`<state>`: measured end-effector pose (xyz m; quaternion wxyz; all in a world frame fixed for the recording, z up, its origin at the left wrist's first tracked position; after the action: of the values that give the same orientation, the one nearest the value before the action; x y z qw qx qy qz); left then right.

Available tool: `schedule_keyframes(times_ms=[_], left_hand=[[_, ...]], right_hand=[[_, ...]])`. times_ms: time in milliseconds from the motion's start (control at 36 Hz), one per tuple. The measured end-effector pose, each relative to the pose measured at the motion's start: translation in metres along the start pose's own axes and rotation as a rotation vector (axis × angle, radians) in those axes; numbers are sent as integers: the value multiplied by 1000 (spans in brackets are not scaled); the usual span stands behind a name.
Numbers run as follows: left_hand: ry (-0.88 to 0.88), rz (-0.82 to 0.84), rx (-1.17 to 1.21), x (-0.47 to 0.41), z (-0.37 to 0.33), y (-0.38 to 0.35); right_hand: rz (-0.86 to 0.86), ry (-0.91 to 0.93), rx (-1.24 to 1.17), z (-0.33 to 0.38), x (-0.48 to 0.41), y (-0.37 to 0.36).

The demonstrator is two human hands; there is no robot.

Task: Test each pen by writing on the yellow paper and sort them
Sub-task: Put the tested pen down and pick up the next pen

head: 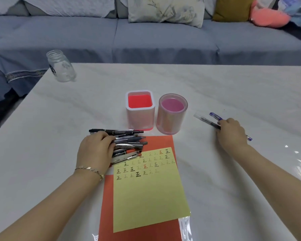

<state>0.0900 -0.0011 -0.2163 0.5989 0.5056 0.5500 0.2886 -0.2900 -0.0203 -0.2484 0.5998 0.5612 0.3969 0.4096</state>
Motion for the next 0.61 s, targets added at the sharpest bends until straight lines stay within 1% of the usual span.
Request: schedule_keyframes(times_ms=[139, 194, 278, 333, 389, 444, 500, 556, 611], left_hand=[[41, -13, -21, -2, 2, -5], [48, -11, 3, -2, -2, -2], [19, -17, 95, -2, -21, 6], [-56, -40, 166, 0, -41, 15], [-170, -61, 258, 2, -63, 26], [-316, -90, 303, 5, -86, 35], [-431, -143, 282, 9, -107, 44], [-484, -208, 266, 13, -121, 49], [-500, -236, 286, 17, -127, 51]], right_hand=[[40, -73, -55, -5, 2, -6], [35, -49, -103, -3, 10, -1], [-20, 21, -276, 9, 30, 21], [-24, 94, -446, 22, 49, 40], [43, 155, -589, 37, 73, 58], [111, 247, -675, 57, 98, 79], [180, 332, -718, 78, 121, 97], [249, 382, -773, 95, 137, 108], [314, 389, -875, 107, 148, 115]])
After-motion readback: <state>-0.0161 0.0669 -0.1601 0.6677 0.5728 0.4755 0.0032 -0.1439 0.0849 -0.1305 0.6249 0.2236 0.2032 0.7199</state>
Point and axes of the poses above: each hand's wrist, its own x-axis away from the middle knuckle, its own y-axis out of the back of the hand, z = x × y, the point moved 7 cm from there along -x, towards the middle knuckle, and after that the axes turned 5 degrees about -x, right-handed, at the moved point
